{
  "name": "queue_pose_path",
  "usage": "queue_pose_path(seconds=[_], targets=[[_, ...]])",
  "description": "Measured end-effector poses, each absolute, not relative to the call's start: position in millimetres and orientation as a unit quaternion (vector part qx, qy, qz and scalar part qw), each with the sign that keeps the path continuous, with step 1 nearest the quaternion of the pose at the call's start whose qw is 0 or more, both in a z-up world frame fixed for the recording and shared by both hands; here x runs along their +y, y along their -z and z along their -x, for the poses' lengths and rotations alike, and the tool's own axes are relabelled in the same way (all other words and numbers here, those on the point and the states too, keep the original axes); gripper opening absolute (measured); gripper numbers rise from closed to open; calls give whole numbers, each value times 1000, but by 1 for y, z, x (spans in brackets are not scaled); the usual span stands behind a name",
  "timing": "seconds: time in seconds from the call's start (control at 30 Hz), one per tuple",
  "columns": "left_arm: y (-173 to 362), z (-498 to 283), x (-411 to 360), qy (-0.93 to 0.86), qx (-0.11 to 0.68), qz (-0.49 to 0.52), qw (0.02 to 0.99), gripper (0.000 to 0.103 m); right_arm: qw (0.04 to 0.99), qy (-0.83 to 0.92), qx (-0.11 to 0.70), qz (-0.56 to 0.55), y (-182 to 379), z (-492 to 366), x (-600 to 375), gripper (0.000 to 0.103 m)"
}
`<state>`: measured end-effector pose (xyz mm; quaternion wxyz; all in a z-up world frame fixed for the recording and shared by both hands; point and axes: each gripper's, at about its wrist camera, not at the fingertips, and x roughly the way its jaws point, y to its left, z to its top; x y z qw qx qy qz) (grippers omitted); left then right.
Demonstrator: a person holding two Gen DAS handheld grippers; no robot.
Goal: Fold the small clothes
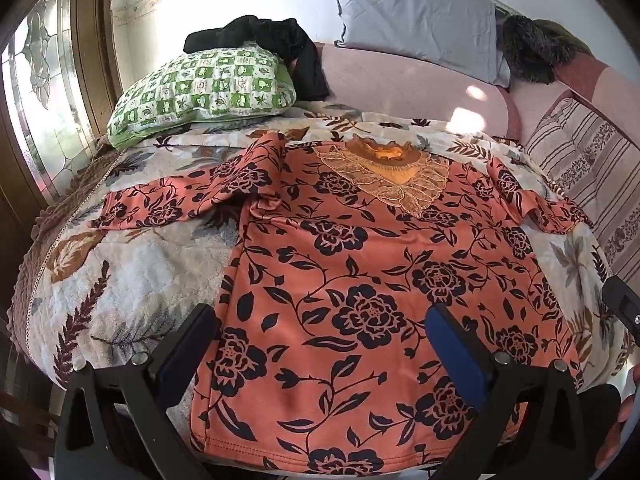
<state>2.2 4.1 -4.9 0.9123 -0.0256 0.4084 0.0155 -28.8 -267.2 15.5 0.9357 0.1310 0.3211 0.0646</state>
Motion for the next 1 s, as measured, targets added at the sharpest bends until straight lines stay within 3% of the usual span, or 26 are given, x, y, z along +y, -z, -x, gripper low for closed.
queue_pose_path(seconds=[1.0], targets=[[6, -2, 7, -18, 412, 25, 911, 103, 933, -70, 321, -145, -15, 29, -271, 103]])
